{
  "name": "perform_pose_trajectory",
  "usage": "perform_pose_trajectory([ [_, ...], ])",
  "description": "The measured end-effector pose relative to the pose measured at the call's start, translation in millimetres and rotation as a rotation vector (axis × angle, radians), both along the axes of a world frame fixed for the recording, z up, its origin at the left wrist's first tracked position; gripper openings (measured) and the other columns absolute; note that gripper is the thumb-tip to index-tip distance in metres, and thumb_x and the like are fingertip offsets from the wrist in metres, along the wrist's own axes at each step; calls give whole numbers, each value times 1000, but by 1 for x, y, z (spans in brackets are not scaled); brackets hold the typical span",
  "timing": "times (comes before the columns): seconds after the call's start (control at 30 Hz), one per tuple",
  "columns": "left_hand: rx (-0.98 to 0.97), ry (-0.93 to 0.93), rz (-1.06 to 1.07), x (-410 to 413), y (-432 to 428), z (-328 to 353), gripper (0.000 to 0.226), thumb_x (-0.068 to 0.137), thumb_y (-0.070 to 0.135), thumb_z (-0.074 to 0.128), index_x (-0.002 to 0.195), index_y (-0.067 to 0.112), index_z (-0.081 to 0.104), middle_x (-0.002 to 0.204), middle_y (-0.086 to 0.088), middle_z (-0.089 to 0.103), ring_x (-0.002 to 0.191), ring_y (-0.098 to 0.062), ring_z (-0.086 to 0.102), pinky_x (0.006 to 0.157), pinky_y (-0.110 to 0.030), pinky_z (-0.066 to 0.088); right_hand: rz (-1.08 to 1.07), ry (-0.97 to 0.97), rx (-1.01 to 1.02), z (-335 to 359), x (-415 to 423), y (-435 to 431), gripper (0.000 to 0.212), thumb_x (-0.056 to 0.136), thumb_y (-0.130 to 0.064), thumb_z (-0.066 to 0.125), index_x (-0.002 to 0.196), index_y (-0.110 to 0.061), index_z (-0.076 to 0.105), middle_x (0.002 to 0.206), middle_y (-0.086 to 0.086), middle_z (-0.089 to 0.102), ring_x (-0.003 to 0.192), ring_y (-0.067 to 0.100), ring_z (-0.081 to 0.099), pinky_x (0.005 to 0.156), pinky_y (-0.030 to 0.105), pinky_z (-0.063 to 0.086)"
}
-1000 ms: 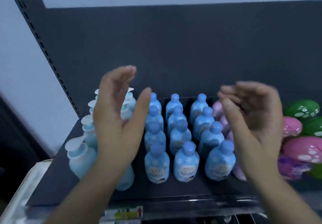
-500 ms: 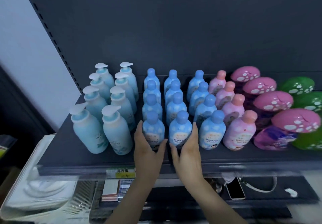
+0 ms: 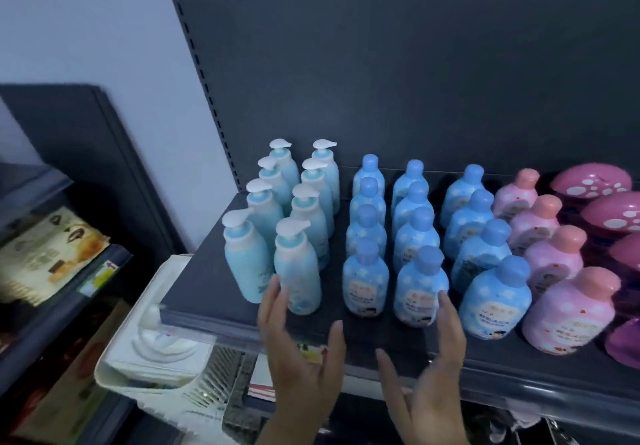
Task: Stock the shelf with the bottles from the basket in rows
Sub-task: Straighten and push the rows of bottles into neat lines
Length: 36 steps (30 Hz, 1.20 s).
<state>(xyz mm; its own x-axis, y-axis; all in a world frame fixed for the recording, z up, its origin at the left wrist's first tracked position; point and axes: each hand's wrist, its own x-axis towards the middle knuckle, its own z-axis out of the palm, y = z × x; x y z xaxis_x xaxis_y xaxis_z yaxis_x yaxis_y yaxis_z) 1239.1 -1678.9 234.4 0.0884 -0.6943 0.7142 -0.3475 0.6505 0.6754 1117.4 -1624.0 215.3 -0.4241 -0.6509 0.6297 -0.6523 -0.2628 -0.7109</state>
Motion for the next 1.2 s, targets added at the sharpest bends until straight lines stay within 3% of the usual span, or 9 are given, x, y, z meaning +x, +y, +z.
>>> perform_pose_trajectory([
  [0.07,51,24,126,34,-20,-4,70,86,44,55,135,1,30,141,-16,31,138,-14,28,113,-21,24,125,104,-63,5,24,-2,68,87,-29,55,141,-8,21,144,13,29,140,16,26,112,19,24],
  [0.2,285,68,157,80,-61,0,83,75,42,70,139,7,31,141,-10,37,133,-17,35,112,-25,28,279,-32,100,3,70,-39,75,83,-28,59,143,-11,17,150,0,24,140,13,25,113,24,24],
  [0.33,451,-27,33,94,-90,-6,84,65,26,84,134,16,37,133,2,45,123,-10,42,102,-24,34,142,-147,262,-3,96,-84,87,81,-26,64,140,-34,1,150,-9,17,137,0,20,113,31,27],
  [0.5,540,-80,-127,104,-116,-8,70,61,27,86,113,34,40,104,23,53,95,-3,54,74,-10,41,53,-130,370,-9,105,-103,89,83,-22,64,146,-18,2,148,4,28,133,16,35,106,37,39],
  [0.73,556,-95,-369,119,-126,-9,67,66,20,84,109,50,41,115,26,54,103,8,55,80,-13,48,-122,-120,351,-12,113,-108,82,80,-28,69,144,-7,21,143,8,33,132,21,34,106,43,38],
  [0.93,542,-107,-421,117,-125,-17,69,67,18,83,111,50,40,115,22,57,102,9,56,77,-7,48,-71,-114,315,-10,110,-109,74,79,-35,65,140,-18,27,133,-6,40,122,4,39,101,31,42],
  [1.03,595,-48,-471,119,-121,-13,67,65,29,83,115,47,43,119,20,57,107,6,56,86,-16,50,-3,-174,326,-1,114,-97,85,76,-56,63,143,-24,22,140,-11,36,129,1,36,103,32,42],
  [1.13,506,166,-394,133,-123,5,58,70,50,65,122,35,47,127,14,56,117,0,53,96,-15,43,88,-317,105,49,109,-67,67,75,-65,56,133,-42,32,139,-19,42,129,0,40,106,22,37],
  [1.2,410,310,-346,140,-142,35,38,86,42,60,119,27,50,124,8,58,114,0,55,93,-8,42,95,-458,-145,99,90,-65,42,80,-52,58,119,-41,47,129,-15,54,124,4,48,103,22,40],
])
